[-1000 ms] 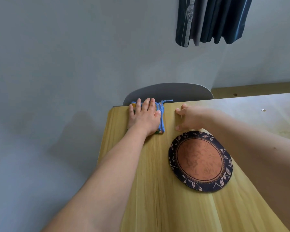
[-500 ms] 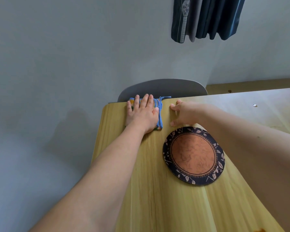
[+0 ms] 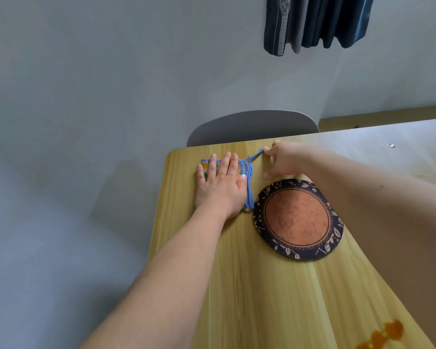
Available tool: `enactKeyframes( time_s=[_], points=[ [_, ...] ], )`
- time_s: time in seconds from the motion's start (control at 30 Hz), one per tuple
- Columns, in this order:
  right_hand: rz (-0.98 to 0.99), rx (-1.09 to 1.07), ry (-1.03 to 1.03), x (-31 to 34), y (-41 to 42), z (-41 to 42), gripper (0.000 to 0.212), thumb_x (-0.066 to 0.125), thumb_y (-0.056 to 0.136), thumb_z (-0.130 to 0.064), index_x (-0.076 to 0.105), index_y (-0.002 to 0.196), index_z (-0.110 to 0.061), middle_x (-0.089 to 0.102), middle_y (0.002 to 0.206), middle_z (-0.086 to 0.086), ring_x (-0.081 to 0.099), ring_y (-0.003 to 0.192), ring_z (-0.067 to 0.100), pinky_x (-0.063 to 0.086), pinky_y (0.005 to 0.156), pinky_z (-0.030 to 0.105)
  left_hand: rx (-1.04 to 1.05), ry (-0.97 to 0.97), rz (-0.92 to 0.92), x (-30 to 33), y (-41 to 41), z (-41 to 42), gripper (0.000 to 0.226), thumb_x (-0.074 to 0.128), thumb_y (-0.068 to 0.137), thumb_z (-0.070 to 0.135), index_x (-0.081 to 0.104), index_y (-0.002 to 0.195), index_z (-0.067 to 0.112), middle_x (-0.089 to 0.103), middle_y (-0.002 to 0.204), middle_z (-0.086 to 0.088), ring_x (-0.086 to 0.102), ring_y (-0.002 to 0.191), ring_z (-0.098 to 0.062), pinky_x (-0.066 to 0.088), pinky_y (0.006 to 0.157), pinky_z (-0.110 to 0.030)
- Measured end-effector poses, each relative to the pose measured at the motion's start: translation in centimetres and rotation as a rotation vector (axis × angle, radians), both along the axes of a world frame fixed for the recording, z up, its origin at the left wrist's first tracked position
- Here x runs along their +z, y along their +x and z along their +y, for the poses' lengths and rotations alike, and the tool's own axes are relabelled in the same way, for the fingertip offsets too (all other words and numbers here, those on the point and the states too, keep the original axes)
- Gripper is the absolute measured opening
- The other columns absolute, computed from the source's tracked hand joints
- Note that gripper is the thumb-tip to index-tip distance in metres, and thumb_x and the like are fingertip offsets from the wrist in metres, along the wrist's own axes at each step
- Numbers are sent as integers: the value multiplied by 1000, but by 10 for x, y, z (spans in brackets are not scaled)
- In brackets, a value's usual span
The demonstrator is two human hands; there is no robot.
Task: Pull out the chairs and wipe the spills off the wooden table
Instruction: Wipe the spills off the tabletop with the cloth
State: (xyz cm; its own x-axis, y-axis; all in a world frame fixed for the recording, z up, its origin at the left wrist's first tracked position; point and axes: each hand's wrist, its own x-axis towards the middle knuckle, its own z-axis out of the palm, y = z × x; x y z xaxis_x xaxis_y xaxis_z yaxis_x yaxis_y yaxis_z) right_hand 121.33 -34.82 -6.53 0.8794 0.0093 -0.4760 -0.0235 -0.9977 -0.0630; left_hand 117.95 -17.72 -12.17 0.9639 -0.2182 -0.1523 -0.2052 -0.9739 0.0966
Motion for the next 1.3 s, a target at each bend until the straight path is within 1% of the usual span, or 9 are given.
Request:
enactKeyframes(
  time_s=[0.13,0.2,0.27,0.37,0.47,0.63,0.93,1.2,1.3],
  points=[
    [-20,-24,9,1,-4,3,86,64,86,-51,19,155,-24,14,160,8,33,139,34,35,110,43,4,8,-1,-1,-15,1,60,9,104,45,-11,156,24,-16,164,8,-19,150,-23,-13,120,-51],
    [-103,-61,90,1,-14,4,73,65,87,-43,35,149,-19,35,149,8,43,131,30,43,102,38,4,5,-11,0,-16,2,60,9,104,45,-11,156,25,-15,164,7,-19,150,-23,-12,120,-51],
    [-229,-94,221,-6,-30,1,54,59,91,-33,47,140,-16,44,142,8,42,132,26,41,101,36,3,-2,-11,-1,-14,1,60,9,103,46,-10,156,25,-15,165,8,-19,150,-23,-12,120,-51],
    [-312,0,245,-18,-56,-8,44,48,94,-25,52,137,-23,40,149,3,39,136,25,35,111,40,4,0,-7,-1,-13,0,61,9,103,46,-11,156,25,-15,164,7,-20,150,-23,-12,120,-51],
    [-291,130,164,-18,-67,-20,43,53,92,-30,53,135,-34,42,146,-7,37,135,22,27,114,41,2,-5,-7,0,-14,1,61,9,103,47,-10,156,25,-14,165,7,-20,150,-23,-13,120,-52],
    [-301,208,84,-11,-69,-21,47,53,93,-33,46,140,-36,46,138,-5,40,131,21,22,115,40,5,-2,-11,0,-13,1,61,9,103,48,-11,156,26,-14,165,6,-19,150,-23,-12,120,-51],
    [-268,224,35,-4,-67,-11,31,57,91,-26,55,122,-22,45,122,3,48,108,24,39,93,34,6,-4,-20,0,-14,1,61,9,103,48,-11,156,26,-13,165,6,-19,150,-23,-12,120,-51],
    [-234,195,30,-7,-68,-9,33,54,95,-25,51,128,-22,50,122,1,45,114,23,41,92,34,6,-1,-26,-1,-15,1,61,8,102,48,-12,156,27,-13,165,6,-19,150,-22,-12,120,-51],
    [-208,169,40,-6,-64,-11,36,58,93,-30,51,128,-23,47,124,2,47,113,23,41,83,31,8,0,-24,-2,-15,1,61,8,102,48,-12,156,26,-13,165,6,-19,150,-22,-12,120,-51]
  ],
)
